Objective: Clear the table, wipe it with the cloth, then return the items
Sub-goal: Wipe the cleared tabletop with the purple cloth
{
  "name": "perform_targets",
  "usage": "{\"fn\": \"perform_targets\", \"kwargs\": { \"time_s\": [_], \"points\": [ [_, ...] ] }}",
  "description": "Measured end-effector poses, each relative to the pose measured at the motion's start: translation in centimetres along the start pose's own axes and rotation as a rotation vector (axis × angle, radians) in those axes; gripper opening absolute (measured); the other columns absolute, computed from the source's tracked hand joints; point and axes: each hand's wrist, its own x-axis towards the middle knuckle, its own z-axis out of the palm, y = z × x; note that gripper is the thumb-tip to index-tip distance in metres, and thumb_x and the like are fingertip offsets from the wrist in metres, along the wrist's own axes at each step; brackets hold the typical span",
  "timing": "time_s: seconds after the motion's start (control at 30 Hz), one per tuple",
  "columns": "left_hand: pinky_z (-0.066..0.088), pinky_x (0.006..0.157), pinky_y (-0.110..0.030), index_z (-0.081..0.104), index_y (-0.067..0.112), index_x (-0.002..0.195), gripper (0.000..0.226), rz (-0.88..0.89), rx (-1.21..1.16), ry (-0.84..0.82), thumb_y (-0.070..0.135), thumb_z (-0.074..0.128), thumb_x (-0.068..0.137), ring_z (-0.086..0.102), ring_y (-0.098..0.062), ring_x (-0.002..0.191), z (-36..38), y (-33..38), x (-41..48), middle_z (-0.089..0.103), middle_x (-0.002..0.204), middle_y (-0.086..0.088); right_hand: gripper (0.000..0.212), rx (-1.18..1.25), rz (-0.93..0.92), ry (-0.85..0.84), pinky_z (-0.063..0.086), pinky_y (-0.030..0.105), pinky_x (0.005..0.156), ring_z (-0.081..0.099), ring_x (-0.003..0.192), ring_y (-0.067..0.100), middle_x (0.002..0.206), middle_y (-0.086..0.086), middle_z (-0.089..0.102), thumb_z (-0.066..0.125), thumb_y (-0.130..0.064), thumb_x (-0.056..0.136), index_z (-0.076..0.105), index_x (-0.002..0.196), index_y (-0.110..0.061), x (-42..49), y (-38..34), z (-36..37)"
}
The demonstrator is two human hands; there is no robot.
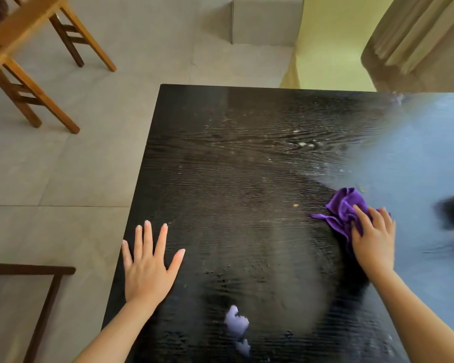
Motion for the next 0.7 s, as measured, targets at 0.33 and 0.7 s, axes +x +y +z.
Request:
{"fn": "perform_targets", "kwargs": {
  "time_s": [0.33,0.7],
  "points": [
    [0.008,0.115,-0.055,0.010,0.022,0.148,0.081,0.010,0.013,0.024,0.070,0.001,0.083,0.006,-0.030,0.146,-0.1,0.2,0.0,0.012,0.158,-0.015,0.034,0.237,0.108,0.068,0.038,0.049,0.100,0.048,0.109,0.044,0.116,0.022,0.062,0.063,-0.007,0.084,0.067,0.118,-0.011,-2.9,-4.8,0.1],
    [-0.004,0.120,-0.044,-0.011,0.026,0.143,0.075,0.151,-0.048,-0.012,0.064,-0.015,0.078,-0.010,-0.023,0.147,0.2,-1.1,-4.9,-0.007,0.159,-0.007,0.031,0.265,0.074,0.091,0.034,0.039,0.090,0.055,0.098,0.042,0.107,0.018,0.067,0.064,-0.008,0.083,0.070,0.113,-0.011,-8.1,-12.7,0.3]
  ]
}}
